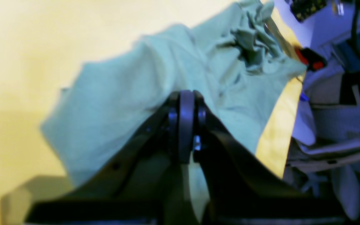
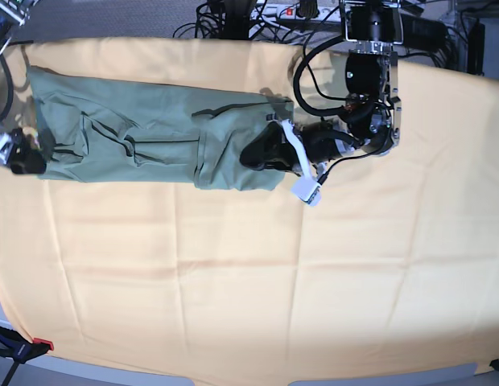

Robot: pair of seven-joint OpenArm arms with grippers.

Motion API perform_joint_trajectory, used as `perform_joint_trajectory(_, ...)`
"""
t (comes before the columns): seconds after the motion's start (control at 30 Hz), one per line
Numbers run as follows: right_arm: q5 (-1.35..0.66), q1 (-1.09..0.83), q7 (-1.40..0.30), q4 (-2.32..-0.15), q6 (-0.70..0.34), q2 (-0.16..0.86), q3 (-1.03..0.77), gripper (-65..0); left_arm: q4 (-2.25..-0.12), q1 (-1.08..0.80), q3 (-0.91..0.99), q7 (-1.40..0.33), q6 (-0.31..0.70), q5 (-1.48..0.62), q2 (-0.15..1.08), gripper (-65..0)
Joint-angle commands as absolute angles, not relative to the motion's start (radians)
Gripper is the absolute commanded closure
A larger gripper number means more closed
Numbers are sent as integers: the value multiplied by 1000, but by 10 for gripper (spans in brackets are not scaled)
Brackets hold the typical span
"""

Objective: Fold the T-shirt properly
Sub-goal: 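Release the left gripper and push the collar end inward with the right gripper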

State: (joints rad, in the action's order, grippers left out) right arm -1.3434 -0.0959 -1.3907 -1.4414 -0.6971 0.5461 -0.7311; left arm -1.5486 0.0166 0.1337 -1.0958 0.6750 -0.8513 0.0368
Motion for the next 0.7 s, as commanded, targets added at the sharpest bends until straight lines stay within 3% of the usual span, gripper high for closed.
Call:
perform_joint_trajectory(0.0,-1372,-105,-1374,-1454,-698,570,-745,-317,-1563,31,138,-1077,686,-883,36,0)
perform_joint_trajectory(0.27,-1205,-203,-1257,-1448,-698,531,-754,-323,-1563,30,140,-1101,684,-931,36,0)
perform_joint_trajectory(0.43,-1100,-202,-1207,-1417,-676,526,-754,-404,-1563,30,140,-1101,684,-933,36,0)
perform_joint_trajectory(0.57,-1116,-202,-1208,-1370,-669,525,-754,-405,-1563,29,140,-1100,684,-933,36,0)
perform_joint_trajectory(0.67,-1236,-202,-1248,-1309,-675,518,-753,-405,-1563,28,140,-1100,684,-933,36,0)
